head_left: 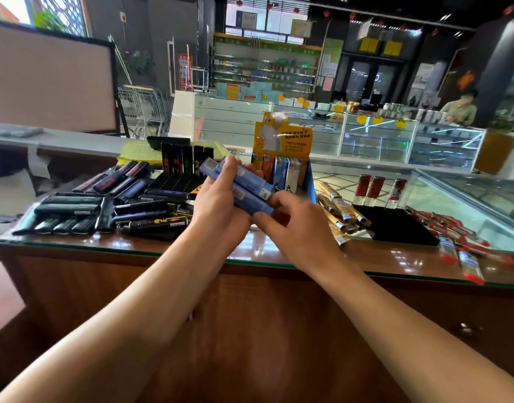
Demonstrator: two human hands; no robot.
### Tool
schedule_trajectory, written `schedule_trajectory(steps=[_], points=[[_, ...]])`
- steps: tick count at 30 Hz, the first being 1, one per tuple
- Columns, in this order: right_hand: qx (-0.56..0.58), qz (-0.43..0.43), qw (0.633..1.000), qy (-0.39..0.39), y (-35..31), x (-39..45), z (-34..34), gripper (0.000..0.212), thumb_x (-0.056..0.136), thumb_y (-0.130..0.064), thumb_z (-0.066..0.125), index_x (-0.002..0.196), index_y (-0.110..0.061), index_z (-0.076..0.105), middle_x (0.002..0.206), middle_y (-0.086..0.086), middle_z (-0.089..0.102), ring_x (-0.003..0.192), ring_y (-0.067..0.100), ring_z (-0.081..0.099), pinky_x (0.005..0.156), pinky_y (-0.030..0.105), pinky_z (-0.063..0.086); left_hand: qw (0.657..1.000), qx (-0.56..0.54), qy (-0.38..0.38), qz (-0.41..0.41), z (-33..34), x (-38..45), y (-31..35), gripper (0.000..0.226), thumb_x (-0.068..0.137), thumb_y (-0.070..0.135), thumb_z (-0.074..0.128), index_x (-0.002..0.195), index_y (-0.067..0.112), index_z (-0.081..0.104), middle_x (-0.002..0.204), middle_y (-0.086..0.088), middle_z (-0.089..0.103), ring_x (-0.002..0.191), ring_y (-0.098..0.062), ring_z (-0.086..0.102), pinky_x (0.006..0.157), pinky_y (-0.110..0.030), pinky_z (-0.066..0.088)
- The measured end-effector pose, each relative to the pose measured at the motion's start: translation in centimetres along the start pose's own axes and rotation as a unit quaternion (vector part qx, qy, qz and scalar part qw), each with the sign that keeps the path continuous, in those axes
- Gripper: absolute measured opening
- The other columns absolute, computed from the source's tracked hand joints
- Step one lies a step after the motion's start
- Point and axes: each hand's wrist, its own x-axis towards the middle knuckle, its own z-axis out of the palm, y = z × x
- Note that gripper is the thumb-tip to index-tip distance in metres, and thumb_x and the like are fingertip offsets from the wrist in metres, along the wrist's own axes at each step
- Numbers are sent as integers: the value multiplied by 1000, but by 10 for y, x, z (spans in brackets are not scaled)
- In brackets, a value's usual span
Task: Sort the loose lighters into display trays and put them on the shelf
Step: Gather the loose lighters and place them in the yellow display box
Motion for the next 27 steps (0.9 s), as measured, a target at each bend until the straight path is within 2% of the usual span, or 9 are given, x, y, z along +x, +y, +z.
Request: schedule_trajectory(steps=[3,5,7,11,15,19,23,25,27], points=[[51,34,998,-3,4,1,-1,6,87,-26,71,89,-22,66,65,-9,64,60,4,59,52,16,42,1000,-1,-13,-10,0,4,0,26,97,31,58,104,6,55,81,-8,66,68,-21,69,66,-37,59],[72,52,996,-2,9,1,-6,5,89,-24,69,94,-23,67,70,-4,68,63,10,64,57,29,50,1000,-12,-5,1,1,7,5,22,99,28,56,102,6,53,78,-8,67,68,-21,70,64,-36,59],[99,69,993,5,14,3,-13,6,91,-21,67,96,-24,67,74,-2,69,66,14,66,62,32,54,999,-4,16,28,1,8,11,16,100,23,55,98,7,53,75,-7,66,64,-19,69,63,-36,58],[145,83,985,38,23,11,-24,13,92,-17,65,98,-29,65,77,-2,70,67,11,69,69,31,58,990,133,-9,50,1,7,17,19,100,14,54,82,11,50,65,-4,55,52,-14,52,54,-31,50],[133,62,988,50,30,22,-33,17,91,-21,67,108,-26,67,73,0,68,62,12,67,63,27,55,961,275,-24,-3,5,7,16,16,97,22,62,88,11,54,68,-7,53,48,-15,45,43,-26,41],[168,54,982,75,33,33,-40,19,91,-11,66,106,-22,70,65,2,67,57,15,66,60,25,53,946,312,-67,-60,10,9,17,26,95,36,61,93,10,60,68,-8,63,46,-13,44,39,-22,35],[202,30,977,64,33,41,-45,29,89,-5,66,102,-31,68,86,-3,72,77,25,71,74,43,59,937,321,-118,-73,14,11,15,8,92,15,64,94,8,60,75,-11,66,46,-10,44,38,-20,36],[218,24,974,58,34,44,-46,30,90,-3,65,106,-28,67,91,-11,70,80,23,70,76,41,58,925,355,-126,-46,13,14,10,5,90,4,65,92,7,62,75,-12,64,47,-10,46,40,-20,38],[218,17,973,75,35,47,-46,29,92,-1,61,111,-22,67,98,-12,69,82,12,68,76,31,60,910,398,-117,-17,11,18,4,9,88,1,68,93,7,63,73,-12,64,48,-11,48,41,-21,40]])
